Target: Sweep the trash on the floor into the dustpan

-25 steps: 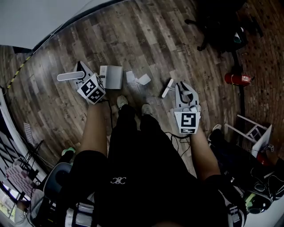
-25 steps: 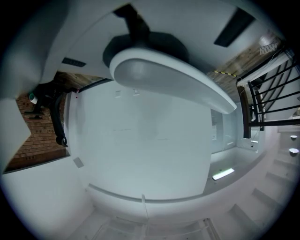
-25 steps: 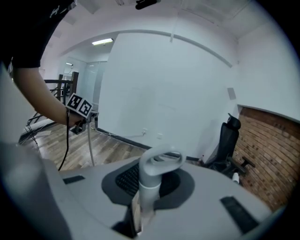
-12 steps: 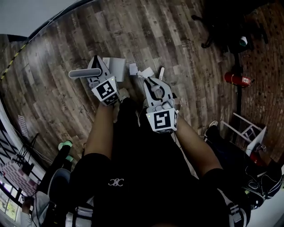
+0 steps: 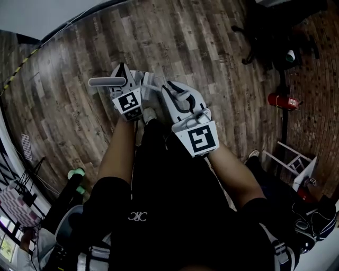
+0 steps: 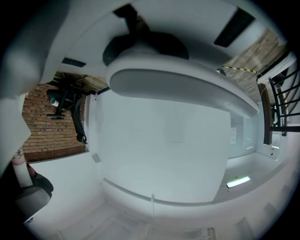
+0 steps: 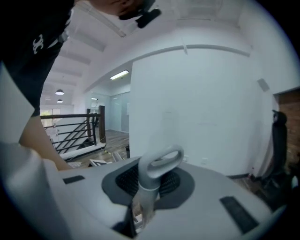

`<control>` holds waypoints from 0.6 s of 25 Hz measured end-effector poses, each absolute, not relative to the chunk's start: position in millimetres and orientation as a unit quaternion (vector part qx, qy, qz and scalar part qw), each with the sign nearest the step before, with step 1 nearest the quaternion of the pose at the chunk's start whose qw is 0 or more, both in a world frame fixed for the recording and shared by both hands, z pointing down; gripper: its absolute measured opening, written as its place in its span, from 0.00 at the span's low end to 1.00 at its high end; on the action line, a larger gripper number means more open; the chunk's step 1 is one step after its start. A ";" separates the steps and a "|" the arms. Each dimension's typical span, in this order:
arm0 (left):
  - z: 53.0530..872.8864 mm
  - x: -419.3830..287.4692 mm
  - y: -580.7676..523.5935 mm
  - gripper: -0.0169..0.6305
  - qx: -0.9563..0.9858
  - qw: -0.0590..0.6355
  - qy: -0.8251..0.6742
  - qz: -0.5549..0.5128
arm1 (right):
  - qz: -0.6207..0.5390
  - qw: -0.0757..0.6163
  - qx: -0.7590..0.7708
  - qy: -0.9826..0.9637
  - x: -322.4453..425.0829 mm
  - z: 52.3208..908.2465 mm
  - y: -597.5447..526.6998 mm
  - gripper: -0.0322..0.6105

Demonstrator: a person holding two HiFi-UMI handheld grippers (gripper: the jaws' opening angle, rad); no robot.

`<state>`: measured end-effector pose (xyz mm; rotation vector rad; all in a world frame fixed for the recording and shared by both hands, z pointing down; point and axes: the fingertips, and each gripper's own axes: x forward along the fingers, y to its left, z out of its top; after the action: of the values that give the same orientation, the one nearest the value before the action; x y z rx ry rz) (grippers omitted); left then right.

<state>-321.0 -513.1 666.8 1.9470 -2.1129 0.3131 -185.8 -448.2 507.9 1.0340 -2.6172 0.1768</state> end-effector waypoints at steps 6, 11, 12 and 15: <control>669.6 -338.9 -508.6 0.02 0.651 0.145 -0.732 0.144 | 0.076 0.141 0.406 -0.900 -116.4 460.8 -435.6 0.14; 622.6 -345.9 -503.4 0.02 0.633 0.147 -0.748 0.133 | 0.032 0.138 0.442 -0.886 -64.1 425.7 -425.8 0.14; 610.6 -342.4 -502.1 0.02 0.635 0.145 -0.748 0.132 | 0.023 0.142 0.449 -0.882 -53.9 425.2 -426.2 0.14; 569.6 -316.7 -493.8 0.02 0.656 0.128 -0.731 0.136 | 0.007 0.156 0.469 -0.869 -21.9 426.9 -426.7 0.14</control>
<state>-316.7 -493.8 569.6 1.9088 -2.1259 0.3942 -21.9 -426.7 426.9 1.3436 -2.4893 0.0210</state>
